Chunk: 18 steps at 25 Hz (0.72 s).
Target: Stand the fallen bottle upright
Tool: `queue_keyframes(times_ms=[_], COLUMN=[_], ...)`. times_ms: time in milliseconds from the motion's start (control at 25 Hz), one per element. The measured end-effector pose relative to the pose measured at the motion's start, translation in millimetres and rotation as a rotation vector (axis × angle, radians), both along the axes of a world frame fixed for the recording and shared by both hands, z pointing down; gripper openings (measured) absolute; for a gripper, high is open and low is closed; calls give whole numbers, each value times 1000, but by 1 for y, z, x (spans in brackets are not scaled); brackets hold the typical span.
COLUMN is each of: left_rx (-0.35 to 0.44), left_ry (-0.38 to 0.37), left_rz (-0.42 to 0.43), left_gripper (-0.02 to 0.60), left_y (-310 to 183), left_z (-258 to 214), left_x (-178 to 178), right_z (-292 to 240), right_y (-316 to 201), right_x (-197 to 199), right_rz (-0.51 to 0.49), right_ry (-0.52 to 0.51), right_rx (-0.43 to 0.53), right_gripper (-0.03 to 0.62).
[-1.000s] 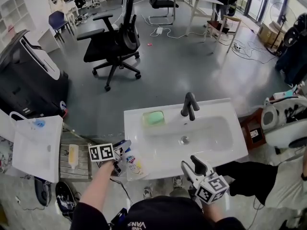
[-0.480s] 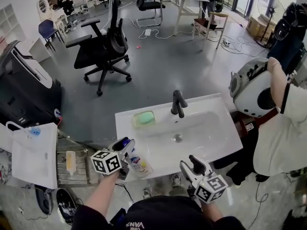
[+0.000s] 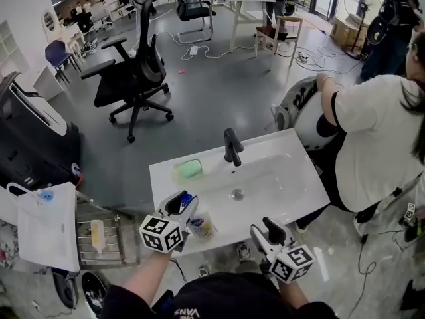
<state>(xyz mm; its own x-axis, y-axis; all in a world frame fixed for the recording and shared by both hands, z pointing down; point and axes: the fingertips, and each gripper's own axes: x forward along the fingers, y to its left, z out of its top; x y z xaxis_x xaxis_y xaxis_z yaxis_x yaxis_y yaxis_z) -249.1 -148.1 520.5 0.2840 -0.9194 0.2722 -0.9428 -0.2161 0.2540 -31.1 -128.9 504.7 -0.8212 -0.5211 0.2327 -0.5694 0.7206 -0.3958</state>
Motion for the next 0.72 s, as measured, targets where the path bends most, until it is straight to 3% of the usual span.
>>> queue_keyframes(times_ms=[720], left_rx=[131], left_ry=[-124], left_rz=[195], left_gripper=[161], left_y=[-91], left_z=[-26], left_x=[144], right_z=[1], right_y=[-52], right_x=[100], right_rz=[175], right_ry=[-13], right_rx=[-1], right_gripper=[179])
